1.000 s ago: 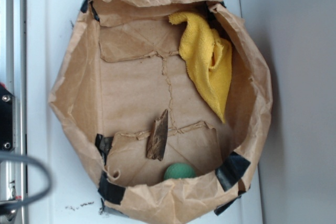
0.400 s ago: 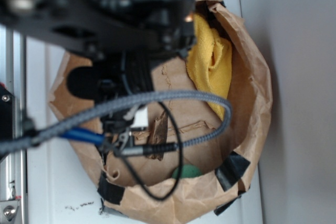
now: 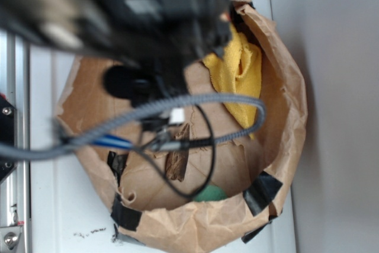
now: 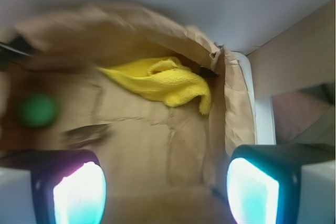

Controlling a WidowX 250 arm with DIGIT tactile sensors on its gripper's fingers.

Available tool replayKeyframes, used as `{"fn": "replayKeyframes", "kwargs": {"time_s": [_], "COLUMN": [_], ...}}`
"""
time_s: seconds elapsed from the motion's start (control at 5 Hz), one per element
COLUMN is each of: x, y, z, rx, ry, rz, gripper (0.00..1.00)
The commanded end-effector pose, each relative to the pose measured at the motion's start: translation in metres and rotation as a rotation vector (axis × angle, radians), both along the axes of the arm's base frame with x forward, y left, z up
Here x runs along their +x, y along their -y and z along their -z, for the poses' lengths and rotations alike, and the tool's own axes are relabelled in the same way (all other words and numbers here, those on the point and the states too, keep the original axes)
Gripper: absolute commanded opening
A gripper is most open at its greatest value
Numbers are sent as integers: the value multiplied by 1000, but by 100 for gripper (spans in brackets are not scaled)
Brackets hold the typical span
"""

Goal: Grab the yellow cloth.

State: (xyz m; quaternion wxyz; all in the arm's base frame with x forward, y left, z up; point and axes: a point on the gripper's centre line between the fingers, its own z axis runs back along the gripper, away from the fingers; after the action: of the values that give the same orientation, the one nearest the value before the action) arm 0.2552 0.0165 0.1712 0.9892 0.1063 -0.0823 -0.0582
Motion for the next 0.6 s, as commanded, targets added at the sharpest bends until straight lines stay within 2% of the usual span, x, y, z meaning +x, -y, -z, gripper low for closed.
{"fn": "replayKeyframes", "kwargs": {"time_s": [0.0, 0.2, 0.4], "x": [20, 35, 57], "y": [-20, -25, -40], "z": [64, 78, 82], "rx": [9, 21, -29], "ry": [30, 12, -8], "rz": [153, 123, 98], "gripper": [100, 100, 100]}}
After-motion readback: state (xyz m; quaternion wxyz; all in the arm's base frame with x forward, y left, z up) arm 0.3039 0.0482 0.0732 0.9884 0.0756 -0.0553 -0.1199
